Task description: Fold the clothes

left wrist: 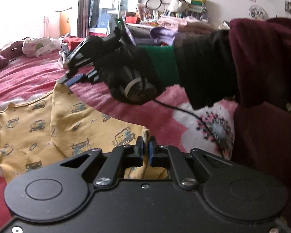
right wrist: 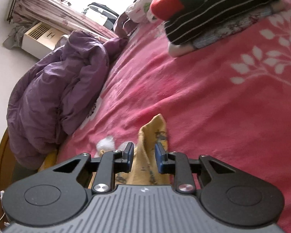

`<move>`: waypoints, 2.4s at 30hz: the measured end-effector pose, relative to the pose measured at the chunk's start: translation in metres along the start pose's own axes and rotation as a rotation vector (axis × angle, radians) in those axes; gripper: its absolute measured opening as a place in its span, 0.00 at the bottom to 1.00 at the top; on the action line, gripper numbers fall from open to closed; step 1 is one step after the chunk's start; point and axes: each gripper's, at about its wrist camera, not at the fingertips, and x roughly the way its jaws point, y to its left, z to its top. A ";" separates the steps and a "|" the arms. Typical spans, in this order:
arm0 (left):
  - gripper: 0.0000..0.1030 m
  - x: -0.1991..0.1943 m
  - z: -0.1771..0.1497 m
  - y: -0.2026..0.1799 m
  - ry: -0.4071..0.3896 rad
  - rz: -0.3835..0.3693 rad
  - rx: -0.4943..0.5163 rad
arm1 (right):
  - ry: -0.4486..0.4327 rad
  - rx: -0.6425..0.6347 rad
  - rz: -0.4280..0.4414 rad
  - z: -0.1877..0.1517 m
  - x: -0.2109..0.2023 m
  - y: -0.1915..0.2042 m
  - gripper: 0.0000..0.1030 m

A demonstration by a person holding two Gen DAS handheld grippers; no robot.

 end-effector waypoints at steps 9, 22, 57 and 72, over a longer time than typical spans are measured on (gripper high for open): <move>0.03 0.007 -0.001 -0.003 0.021 0.014 0.027 | -0.010 -0.030 -0.053 -0.006 -0.007 -0.009 0.05; 0.03 0.029 -0.006 -0.015 0.100 0.035 0.136 | -0.003 -0.134 -0.016 -0.031 -0.048 0.003 0.09; 0.51 -0.002 -0.032 0.035 0.094 0.101 -0.114 | 0.023 -0.461 -0.014 -0.214 -0.172 0.007 0.28; 0.99 -0.134 -0.096 0.159 -0.279 0.437 -0.938 | -0.118 -0.241 0.024 -0.195 -0.184 -0.027 0.48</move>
